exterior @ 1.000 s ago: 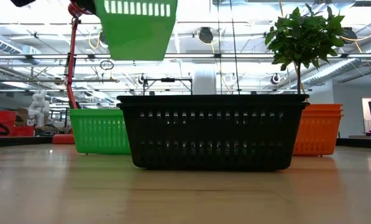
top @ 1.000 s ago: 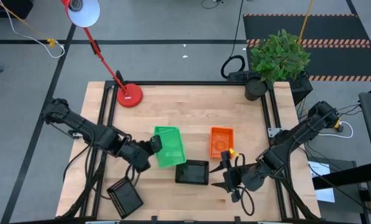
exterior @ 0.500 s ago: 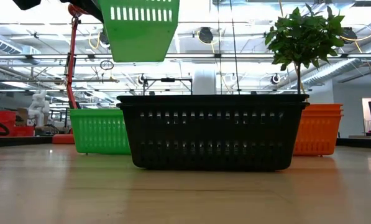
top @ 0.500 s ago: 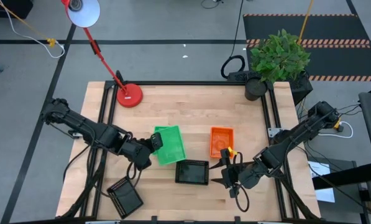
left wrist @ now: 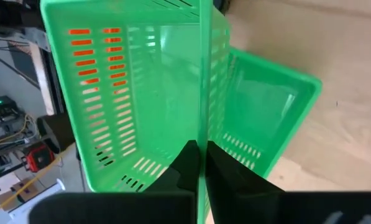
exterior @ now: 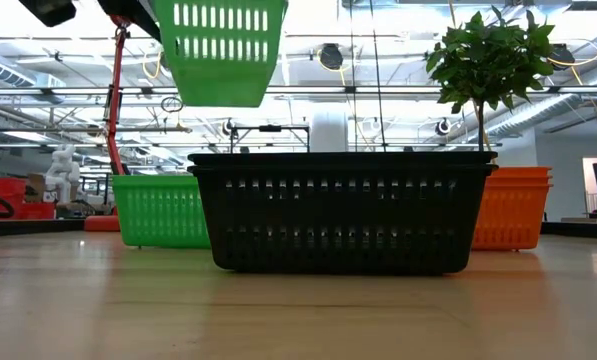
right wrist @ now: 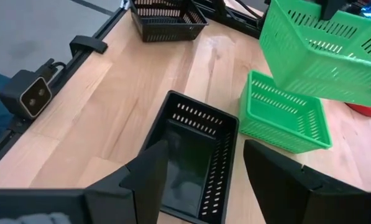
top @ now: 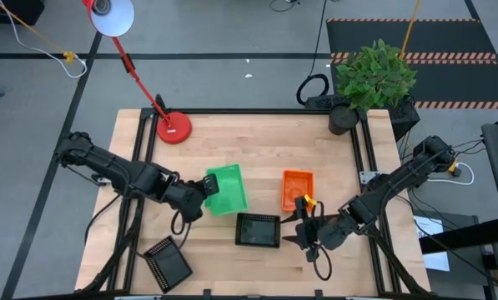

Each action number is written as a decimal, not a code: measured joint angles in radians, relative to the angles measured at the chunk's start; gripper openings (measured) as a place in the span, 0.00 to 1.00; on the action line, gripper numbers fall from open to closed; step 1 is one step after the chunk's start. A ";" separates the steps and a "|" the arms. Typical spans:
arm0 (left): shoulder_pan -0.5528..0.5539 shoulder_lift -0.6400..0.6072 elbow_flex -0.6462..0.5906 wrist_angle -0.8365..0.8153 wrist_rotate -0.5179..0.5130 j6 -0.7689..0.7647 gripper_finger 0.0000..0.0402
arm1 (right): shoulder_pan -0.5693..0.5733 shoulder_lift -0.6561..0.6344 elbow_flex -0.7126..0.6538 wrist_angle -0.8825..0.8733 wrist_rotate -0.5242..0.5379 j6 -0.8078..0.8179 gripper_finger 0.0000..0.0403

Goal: Stack baskets by color
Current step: Stack the bottom green bin on top of the top green bin

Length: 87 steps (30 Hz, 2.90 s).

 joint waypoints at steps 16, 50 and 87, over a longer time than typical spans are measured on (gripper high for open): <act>0.041 -0.006 -0.152 0.012 -0.013 0.104 0.02 | -0.012 0.000 0.000 0.007 -0.001 0.033 0.51; 0.129 -0.151 -0.246 0.100 0.065 0.412 0.01 | -0.013 0.000 -0.001 0.166 0.004 0.144 0.51; 0.272 -0.223 -0.551 0.437 0.281 0.471 0.04 | -0.013 0.001 -0.209 0.560 0.001 0.059 0.51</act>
